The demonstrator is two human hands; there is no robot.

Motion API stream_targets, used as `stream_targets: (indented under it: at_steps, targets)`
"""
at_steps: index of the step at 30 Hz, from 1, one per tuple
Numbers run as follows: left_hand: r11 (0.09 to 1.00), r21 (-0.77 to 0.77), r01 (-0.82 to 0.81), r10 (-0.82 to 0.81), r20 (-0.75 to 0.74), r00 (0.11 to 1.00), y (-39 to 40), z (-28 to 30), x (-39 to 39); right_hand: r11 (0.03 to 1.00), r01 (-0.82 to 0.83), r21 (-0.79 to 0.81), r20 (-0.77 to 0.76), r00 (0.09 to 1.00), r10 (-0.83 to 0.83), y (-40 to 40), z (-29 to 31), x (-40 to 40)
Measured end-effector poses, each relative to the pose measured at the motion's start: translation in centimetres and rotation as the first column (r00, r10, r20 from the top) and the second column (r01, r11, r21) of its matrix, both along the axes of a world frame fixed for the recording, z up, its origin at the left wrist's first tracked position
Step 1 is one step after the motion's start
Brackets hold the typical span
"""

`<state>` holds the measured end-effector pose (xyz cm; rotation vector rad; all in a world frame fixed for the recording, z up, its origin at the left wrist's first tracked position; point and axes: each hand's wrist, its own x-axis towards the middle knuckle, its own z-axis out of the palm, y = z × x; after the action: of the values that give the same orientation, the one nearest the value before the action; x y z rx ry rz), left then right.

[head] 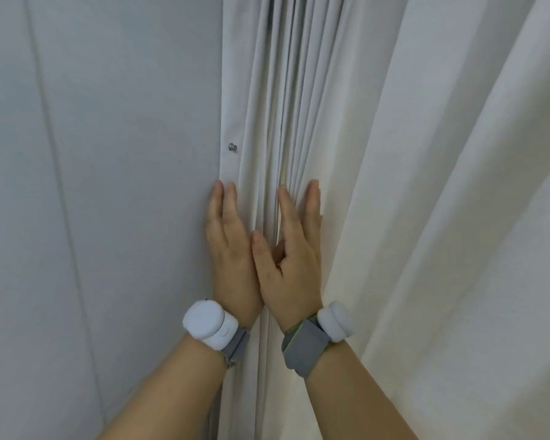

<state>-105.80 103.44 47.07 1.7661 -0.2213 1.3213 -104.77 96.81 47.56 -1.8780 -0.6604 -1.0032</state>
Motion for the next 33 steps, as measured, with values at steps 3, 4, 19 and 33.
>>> stream_targets:
  at_steps: [3,4,19,33]
  targets:
    - [0.997,-0.025,-0.070,0.069,-0.040,0.997,0.1,-3.2,0.4,0.999,-0.027,0.044,-0.052,0.998,0.029,-0.5,-2.5,-0.3]
    - [0.993,-0.043,-0.110,0.107,-0.069,0.992,0.3,-4.7,0.6,0.999,-0.029,0.043,-0.085,0.996,0.032,-0.4,-3.8,-0.3]
    - [0.948,0.316,0.036,0.143,-0.525,0.839,1.4,-16.0,1.0,0.999,0.031,-0.029,-0.417,0.908,-0.040,-1.9,-13.6,-1.0]
    - [0.936,0.340,0.089,0.188,-0.700,0.689,2.1,-18.1,0.6,0.992,0.058,-0.114,-0.298,0.950,-0.090,-2.7,-14.0,-3.3]
